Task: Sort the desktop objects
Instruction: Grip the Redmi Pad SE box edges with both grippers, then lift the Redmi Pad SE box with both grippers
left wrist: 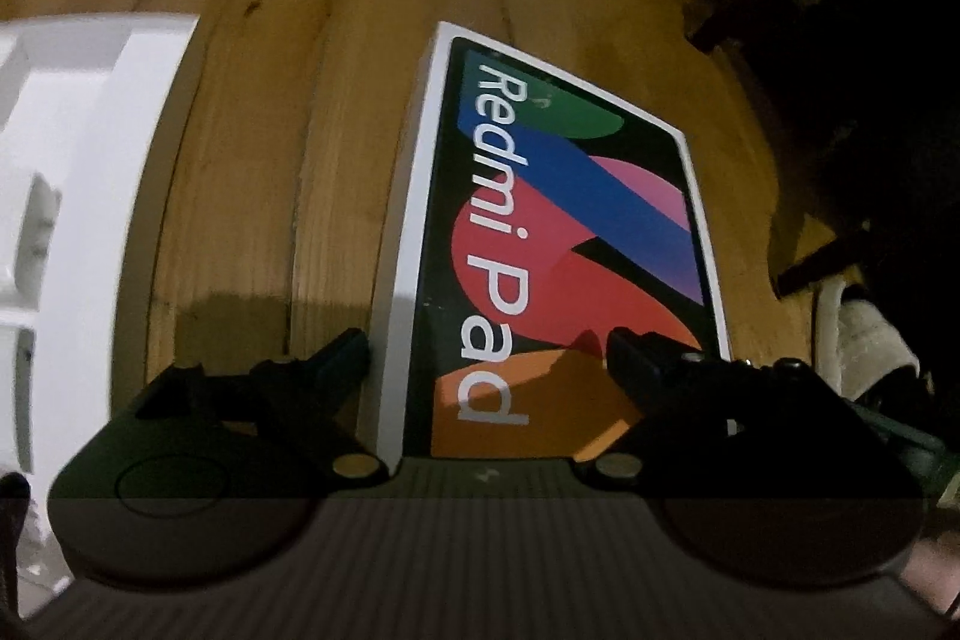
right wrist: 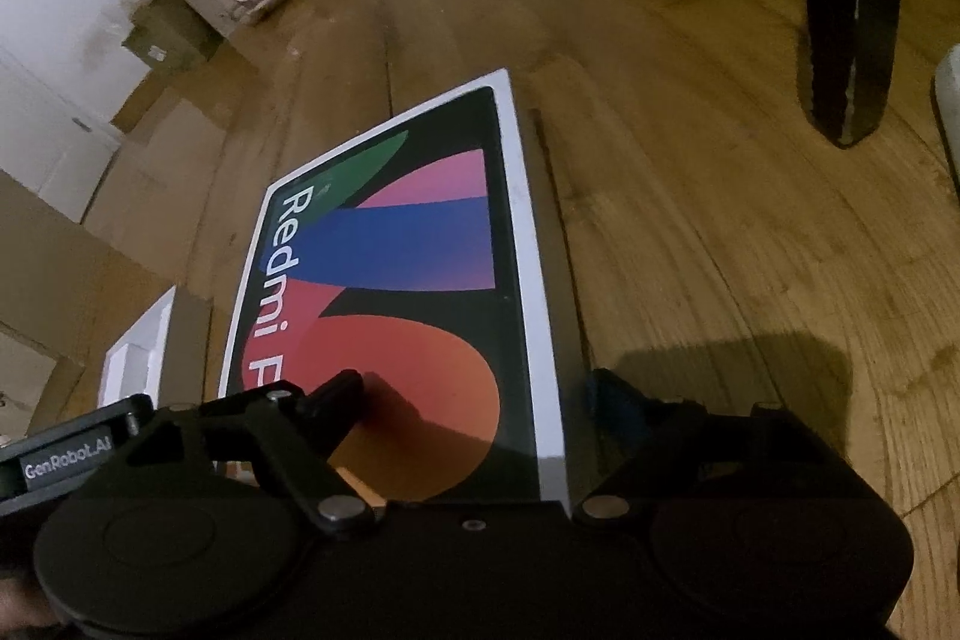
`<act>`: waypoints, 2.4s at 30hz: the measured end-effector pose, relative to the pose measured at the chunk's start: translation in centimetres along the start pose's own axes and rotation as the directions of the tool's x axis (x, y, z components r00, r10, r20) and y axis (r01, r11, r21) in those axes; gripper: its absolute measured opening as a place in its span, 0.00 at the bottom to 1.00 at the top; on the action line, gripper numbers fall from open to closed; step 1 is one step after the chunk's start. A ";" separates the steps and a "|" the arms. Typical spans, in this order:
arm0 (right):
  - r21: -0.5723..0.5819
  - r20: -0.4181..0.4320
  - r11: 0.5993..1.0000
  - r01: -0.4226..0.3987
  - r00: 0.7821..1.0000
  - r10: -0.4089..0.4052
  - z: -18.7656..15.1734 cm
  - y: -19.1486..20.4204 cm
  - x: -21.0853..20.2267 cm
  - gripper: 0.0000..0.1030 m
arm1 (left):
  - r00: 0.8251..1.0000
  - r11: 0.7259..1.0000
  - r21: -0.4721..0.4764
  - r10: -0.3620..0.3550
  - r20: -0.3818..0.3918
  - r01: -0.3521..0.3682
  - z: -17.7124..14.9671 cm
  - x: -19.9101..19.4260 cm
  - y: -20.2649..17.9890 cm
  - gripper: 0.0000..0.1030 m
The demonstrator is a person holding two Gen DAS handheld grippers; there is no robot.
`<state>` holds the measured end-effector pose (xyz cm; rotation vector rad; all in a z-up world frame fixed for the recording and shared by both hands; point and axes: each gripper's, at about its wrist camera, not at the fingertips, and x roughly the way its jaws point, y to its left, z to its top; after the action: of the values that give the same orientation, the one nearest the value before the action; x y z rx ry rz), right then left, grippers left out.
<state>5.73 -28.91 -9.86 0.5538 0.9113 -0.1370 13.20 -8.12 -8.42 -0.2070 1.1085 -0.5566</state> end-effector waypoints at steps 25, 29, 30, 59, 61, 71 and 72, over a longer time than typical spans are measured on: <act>-0.034 -0.035 0.999 -0.034 0.999 0.033 1.1 2.2 1.7 0.82 | 0.997 0.999 -0.034 0.037 -0.063 -0.040 2.4 0.0 3.3 0.88; -0.048 -0.020 0.999 -0.027 0.999 0.026 0.8 2.6 2.3 0.88 | 0.999 0.999 -0.047 -0.011 -0.031 0.010 2.3 0.0 3.8 0.84; -0.053 -0.025 0.998 -0.030 0.999 0.029 0.8 2.6 2.4 0.88 | 1.000 0.999 -0.041 -0.018 -0.022 0.017 2.1 -0.2 3.9 0.84; -0.030 0.067 0.977 -0.213 0.974 0.214 1.9 3.9 -0.9 0.78 | 0.983 0.983 0.083 0.155 0.097 -0.164 1.5 -5.4 0.4 0.74; -0.024 0.078 0.975 -0.220 0.972 0.221 2.0 4.4 -1.0 0.78 | 0.981 0.982 0.074 0.163 0.107 -0.172 1.4 -6.0 0.5 0.74; -0.077 0.072 0.965 -0.250 0.964 0.255 2.0 7.8 -2.2 0.78 | 0.979 0.990 0.000 0.137 0.153 -0.138 1.4 -9.6 3.0 0.74; -0.082 0.073 0.965 -0.248 0.965 0.254 2.0 8.2 -2.4 0.78 | 0.978 0.991 -0.015 0.131 0.162 -0.130 1.4 -10.0 3.1 0.74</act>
<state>8.46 -23.24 -3.77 0.5874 0.7554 0.1016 12.16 -0.42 -1.22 -0.1786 0.9574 -0.4128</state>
